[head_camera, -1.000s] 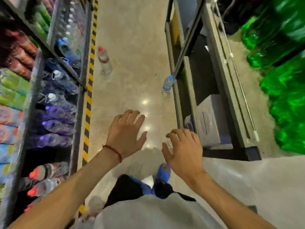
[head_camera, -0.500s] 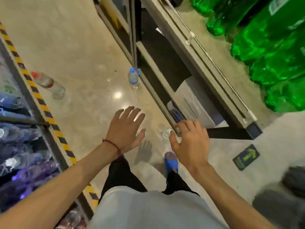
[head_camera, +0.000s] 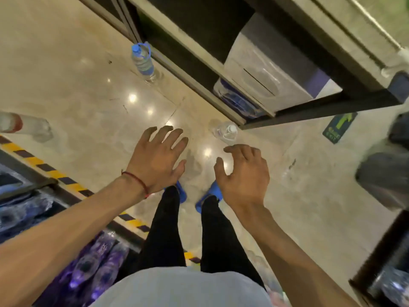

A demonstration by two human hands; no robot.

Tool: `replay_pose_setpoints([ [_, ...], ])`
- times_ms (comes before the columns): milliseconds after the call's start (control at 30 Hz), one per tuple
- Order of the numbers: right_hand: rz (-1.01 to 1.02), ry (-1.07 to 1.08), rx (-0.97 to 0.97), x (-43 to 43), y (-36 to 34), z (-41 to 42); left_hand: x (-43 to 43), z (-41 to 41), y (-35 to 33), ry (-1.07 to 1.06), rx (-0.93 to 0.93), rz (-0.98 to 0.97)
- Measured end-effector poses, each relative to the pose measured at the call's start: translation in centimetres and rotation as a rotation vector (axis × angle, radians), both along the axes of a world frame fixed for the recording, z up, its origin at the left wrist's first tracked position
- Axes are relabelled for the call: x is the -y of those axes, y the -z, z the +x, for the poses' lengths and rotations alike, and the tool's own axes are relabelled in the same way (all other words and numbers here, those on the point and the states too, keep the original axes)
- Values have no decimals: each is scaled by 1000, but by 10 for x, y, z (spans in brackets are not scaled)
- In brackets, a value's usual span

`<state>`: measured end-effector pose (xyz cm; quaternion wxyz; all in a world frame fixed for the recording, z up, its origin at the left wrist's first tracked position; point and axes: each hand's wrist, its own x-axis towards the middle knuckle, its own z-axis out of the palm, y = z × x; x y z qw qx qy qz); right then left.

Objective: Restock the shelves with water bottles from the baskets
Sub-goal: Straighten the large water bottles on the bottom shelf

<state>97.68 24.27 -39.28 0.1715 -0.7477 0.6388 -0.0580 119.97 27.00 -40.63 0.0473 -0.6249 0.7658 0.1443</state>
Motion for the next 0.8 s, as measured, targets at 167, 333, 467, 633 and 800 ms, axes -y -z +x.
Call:
replay_pose_setpoints([
  [167,-27,-17,35,-10,85,-23,-17,-35,80,7,14,130],
  [333,72,11,-16,-1,191,-56,-16,-70,172,-11,24,187],
  [467,66,50,-16,4,284,-81,-11,-90,248,-44,-1,186],
  [633,288,292,67,21,395,-106,17,-98,345,-47,-62,105],
  [800,380,484,421,44,496,-109,40,-95,423,-77,-134,51],
])
